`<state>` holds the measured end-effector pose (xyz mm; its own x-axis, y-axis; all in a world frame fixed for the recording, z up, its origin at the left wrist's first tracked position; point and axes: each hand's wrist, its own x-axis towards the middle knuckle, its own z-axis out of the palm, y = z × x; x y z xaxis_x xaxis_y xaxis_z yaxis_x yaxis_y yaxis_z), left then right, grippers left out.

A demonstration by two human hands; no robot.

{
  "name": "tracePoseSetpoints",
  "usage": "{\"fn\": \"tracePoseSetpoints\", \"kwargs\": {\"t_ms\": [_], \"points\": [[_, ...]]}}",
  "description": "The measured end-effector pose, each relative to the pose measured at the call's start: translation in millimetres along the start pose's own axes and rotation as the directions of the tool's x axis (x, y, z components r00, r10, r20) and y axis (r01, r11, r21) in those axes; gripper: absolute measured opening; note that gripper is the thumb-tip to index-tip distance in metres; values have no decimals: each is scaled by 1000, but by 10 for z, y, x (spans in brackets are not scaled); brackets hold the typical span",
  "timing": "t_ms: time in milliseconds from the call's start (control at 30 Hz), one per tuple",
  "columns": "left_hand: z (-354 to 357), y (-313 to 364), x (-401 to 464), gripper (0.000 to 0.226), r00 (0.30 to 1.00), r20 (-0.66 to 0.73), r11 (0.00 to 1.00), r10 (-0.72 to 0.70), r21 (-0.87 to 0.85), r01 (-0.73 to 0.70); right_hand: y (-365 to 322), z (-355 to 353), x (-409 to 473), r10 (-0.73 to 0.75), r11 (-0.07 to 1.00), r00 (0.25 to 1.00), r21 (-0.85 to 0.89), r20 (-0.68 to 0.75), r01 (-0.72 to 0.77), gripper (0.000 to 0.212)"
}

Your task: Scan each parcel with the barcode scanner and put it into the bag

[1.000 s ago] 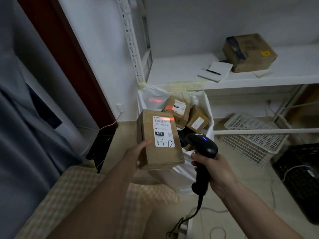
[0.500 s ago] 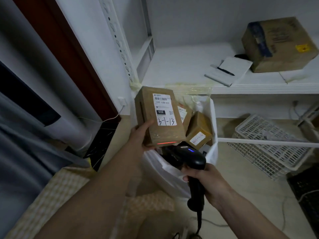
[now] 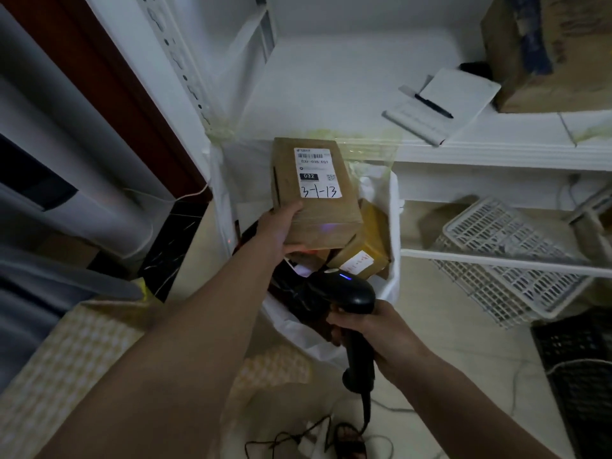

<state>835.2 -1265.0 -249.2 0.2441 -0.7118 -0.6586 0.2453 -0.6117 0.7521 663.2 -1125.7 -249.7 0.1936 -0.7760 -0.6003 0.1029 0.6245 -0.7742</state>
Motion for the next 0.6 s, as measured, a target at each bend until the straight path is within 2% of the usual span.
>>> {"fn": "tracePoseSetpoints", "kwargs": {"t_ms": [67, 167, 200, 267, 333, 400, 467, 533, 600], "points": [[-66, -12, 24, 62, 998, -41, 999, 38, 40, -36, -4, 50, 40, 5, 1000, 1000, -7, 3, -5, 13], [-214, -11, -48, 24, 988, -114, 991, 108, 94, -97, -12, 181, 83, 13, 999, 999, -36, 36, -12, 12], [-304, -11, -95, 18, 979, -152, 986, 135, 120, -117, -13, 245, 89, 13, 999, 999, -48, 48, -11, 12], [-574, -50, -156, 13, 959, -213, 973, 189, 173, -153, -16, 395, 72, 17, 996, 997, -93, 79, -9, 16], [-921, -157, -255, 12, 931, -250, 932, 268, 312, -184, -8, 586, 19, 25, 987, 991, -161, 128, -4, 14], [-1346, -343, -410, 16, 900, -301, 863, 316, 486, -140, 53, 814, -32, 45, 974, 983, -225, 177, -4, 8], [-1800, -585, -655, 20, 871, -378, 820, 314, 570, -49, 170, 1081, -77, 58, 956, 975, -292, 212, 7, 8], [-2296, -867, -948, 25, 839, -467, 827, 279, 560, 37, 332, 1391, -146, 72, 927, 967, -374, 244, 25, 5], [-2813, -1190, -1289, 25, 800, -561, 873, 211, 476, 103, 522, 1734, -271, 100, 896, 952, -442, 289, 40, 6]]}}
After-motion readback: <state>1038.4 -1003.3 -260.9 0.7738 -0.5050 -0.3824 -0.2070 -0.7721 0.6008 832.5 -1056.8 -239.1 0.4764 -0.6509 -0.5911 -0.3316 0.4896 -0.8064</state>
